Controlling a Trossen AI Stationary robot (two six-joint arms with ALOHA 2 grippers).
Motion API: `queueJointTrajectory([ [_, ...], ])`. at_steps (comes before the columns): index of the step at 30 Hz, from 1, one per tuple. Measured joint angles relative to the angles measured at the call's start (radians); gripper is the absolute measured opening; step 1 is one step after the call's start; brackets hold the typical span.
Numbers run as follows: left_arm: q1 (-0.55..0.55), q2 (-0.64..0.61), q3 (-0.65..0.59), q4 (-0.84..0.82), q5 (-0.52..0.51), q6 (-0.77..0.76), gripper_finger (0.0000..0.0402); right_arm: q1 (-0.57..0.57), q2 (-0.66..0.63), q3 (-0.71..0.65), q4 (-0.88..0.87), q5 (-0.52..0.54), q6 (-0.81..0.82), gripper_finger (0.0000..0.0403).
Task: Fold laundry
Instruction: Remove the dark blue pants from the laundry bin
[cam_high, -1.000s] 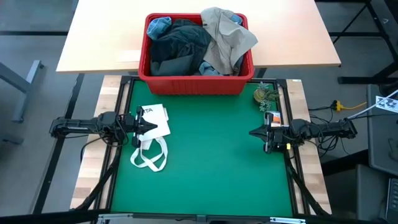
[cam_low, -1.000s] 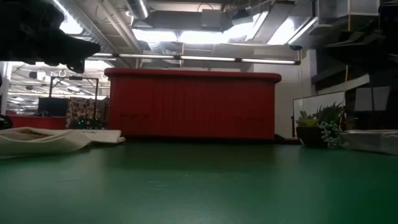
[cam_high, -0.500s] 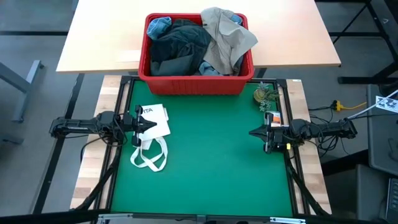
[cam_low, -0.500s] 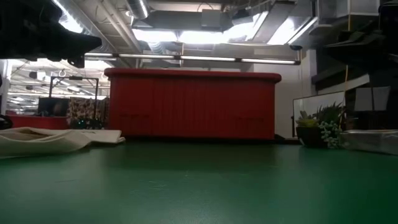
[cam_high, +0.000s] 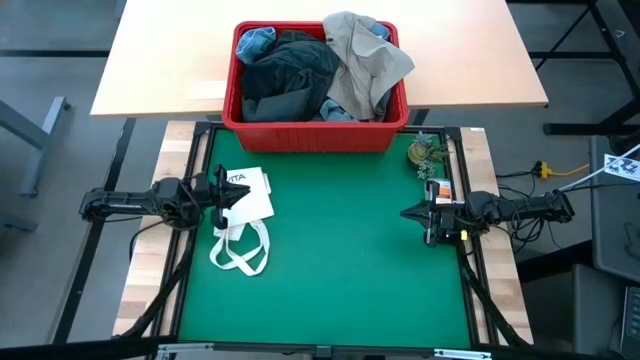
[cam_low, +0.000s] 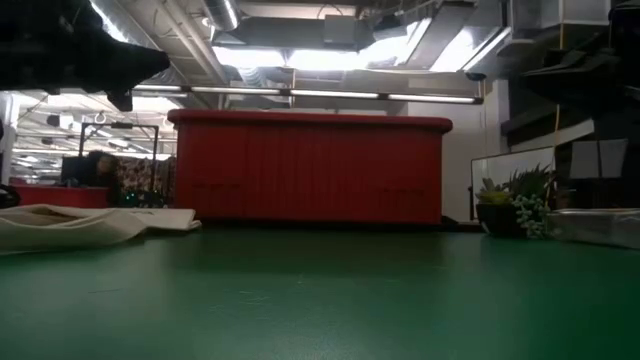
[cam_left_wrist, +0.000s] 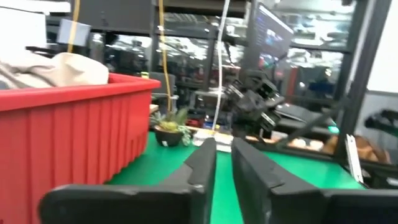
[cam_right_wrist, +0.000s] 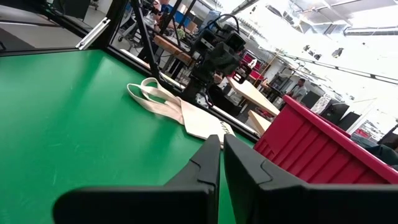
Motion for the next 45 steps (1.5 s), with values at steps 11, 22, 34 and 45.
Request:
queueJointTrajectory([
  [11, 0.000, 0.000, 0.000, 0.087, -0.020, -0.049, 0.0163, 0.000, 0.000, 0.000, 0.000, 0.008, 0.000, 0.0024],
  [22, 0.000, 0.002, 0.000, 0.217, -0.057, -0.051, 0.0195, 0.000, 0.000, 0.000, 0.000, 0.008, -0.003, 0.0024],
  [34, 0.000, 0.222, 0.169, 0.257, -0.200, -0.018, 0.0193, 0.000, 0.000, 0.000, -0.001, 0.008, -0.006, 0.0024],
  [45, 0.034, 0.607, 0.490, 0.229, -0.342, 0.082, 0.0193, 0.000, 0.000, 0.000, -0.001, 0.008, -0.008, 0.0024],
])
